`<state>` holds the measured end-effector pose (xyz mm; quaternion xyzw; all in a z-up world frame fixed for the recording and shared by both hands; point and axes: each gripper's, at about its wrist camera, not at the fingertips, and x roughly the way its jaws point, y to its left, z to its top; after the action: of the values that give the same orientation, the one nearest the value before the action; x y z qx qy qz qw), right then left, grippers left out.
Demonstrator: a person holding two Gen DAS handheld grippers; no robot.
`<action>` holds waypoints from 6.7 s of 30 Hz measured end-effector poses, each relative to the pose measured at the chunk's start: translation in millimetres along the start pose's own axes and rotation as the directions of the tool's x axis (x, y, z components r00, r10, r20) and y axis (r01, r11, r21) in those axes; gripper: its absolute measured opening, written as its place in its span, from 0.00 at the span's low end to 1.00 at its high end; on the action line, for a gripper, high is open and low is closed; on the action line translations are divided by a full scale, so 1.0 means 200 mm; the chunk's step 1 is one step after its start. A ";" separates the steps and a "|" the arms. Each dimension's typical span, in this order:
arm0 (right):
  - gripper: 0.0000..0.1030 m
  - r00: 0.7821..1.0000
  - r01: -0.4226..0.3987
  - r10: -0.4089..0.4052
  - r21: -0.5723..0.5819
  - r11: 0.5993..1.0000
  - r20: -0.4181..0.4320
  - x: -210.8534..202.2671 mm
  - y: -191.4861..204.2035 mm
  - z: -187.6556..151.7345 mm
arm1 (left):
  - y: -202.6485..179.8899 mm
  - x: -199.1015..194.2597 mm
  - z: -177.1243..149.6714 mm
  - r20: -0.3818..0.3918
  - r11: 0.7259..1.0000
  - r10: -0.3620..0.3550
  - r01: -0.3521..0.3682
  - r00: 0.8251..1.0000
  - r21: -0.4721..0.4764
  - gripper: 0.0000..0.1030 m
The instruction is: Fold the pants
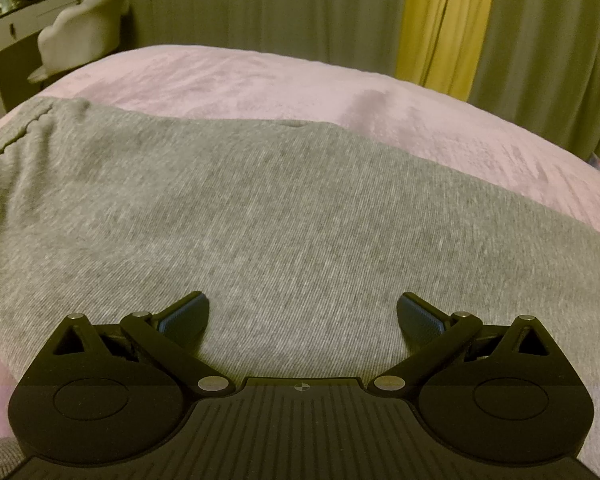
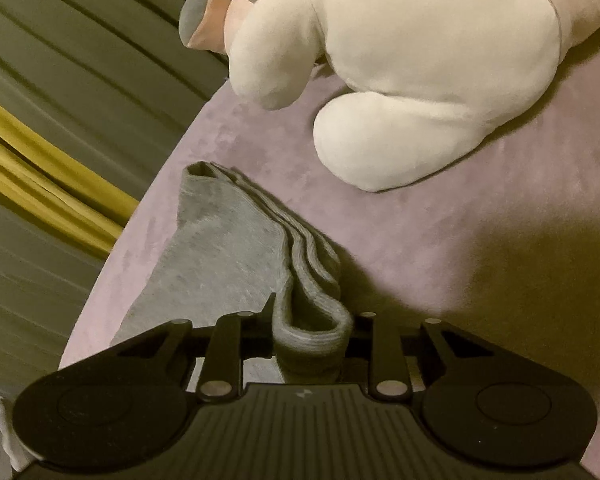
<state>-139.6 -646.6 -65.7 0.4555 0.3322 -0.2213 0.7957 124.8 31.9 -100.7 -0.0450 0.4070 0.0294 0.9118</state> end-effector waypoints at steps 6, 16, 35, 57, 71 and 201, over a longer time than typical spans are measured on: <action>0.19 0.997 0.073 -0.071 -0.061 0.995 0.024 0.00 0.08 -0.01 | 0.00 0.00 0.00 0.000 1.000 -0.004 0.004 1.000 -0.005 1.00; 0.17 0.972 -0.150 0.210 -0.413 0.898 0.102 -0.32 0.82 -0.19 | 0.12 -0.18 0.01 -0.016 0.988 -0.111 0.109 0.994 -0.112 1.00; 0.23 0.954 -0.288 0.057 -0.851 0.439 -0.293 0.01 1.40 -1.47 | 0.27 -0.23 -0.04 -0.039 0.949 -0.210 0.194 0.977 -0.249 1.00; 0.90 0.913 -0.401 0.225 -0.643 0.653 -0.341 -0.16 1.31 -1.21 | 0.29 -0.18 -0.04 -0.061 0.946 -0.202 0.179 0.977 -0.270 1.00; 0.95 0.875 -0.306 0.283 0.005 0.952 -0.394 0.06 0.85 -0.87 | 0.20 -0.21 -0.04 -0.089 0.959 -0.232 0.213 0.969 -0.186 1.00; 0.96 0.924 -0.299 0.274 -0.057 0.952 -0.268 0.02 0.76 -0.77 | -0.30 -0.03 0.15 -0.181 0.940 -0.330 0.340 0.927 0.030 0.32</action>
<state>-87.5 -439.3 -37.7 0.4847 0.3728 -0.0251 0.7909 147.9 -25.1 -72.3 -0.0883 0.4718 -0.1431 0.8655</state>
